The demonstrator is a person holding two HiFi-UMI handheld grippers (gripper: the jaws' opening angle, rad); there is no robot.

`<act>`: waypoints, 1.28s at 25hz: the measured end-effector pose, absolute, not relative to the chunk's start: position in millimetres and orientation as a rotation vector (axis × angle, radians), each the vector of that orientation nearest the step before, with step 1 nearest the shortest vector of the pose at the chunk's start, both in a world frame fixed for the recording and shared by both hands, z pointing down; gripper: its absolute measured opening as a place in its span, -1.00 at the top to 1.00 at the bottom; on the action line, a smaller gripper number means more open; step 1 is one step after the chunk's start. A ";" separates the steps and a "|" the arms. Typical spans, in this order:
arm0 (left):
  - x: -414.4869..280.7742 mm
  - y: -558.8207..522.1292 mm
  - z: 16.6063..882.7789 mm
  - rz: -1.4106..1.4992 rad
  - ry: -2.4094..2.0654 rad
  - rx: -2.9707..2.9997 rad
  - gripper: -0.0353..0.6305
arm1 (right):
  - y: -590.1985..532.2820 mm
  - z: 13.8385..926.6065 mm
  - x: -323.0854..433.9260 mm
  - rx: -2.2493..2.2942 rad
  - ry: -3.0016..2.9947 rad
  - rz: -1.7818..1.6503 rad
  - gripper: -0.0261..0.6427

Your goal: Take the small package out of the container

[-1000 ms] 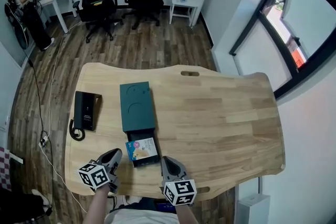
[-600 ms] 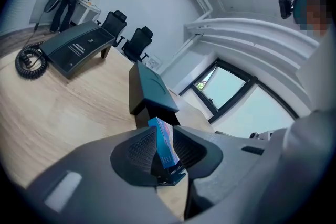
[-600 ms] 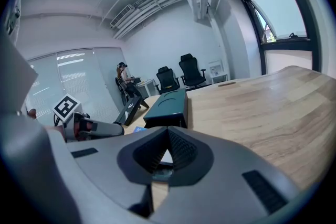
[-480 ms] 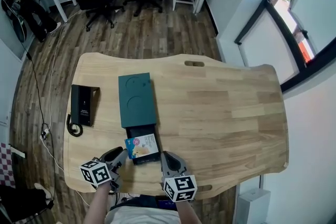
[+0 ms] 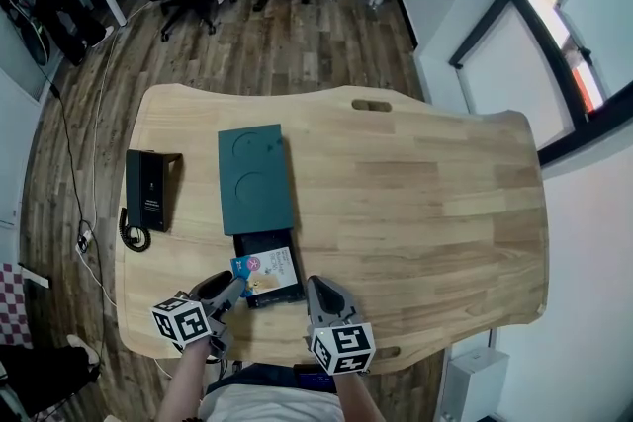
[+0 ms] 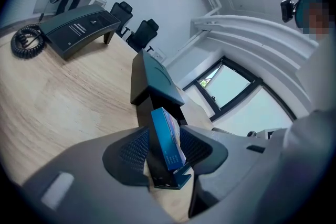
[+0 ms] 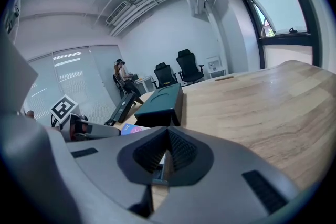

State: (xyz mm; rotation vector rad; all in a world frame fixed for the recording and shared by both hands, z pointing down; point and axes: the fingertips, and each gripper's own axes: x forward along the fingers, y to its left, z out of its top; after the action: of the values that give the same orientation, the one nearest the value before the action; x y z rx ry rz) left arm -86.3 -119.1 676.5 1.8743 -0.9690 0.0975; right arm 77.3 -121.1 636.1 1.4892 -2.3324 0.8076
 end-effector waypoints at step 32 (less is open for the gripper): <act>-88.8 -129.6 664.4 0.052 -1.007 1.827 0.60 | -125.7 634.3 90.4 1.499 -2.339 0.814 0.91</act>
State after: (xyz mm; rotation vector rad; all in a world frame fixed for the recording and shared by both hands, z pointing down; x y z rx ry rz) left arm -88.8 -129.6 664.4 1.8266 -1.0066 0.0520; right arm 90.4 -125.7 634.3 1.4986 -2.3389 0.8142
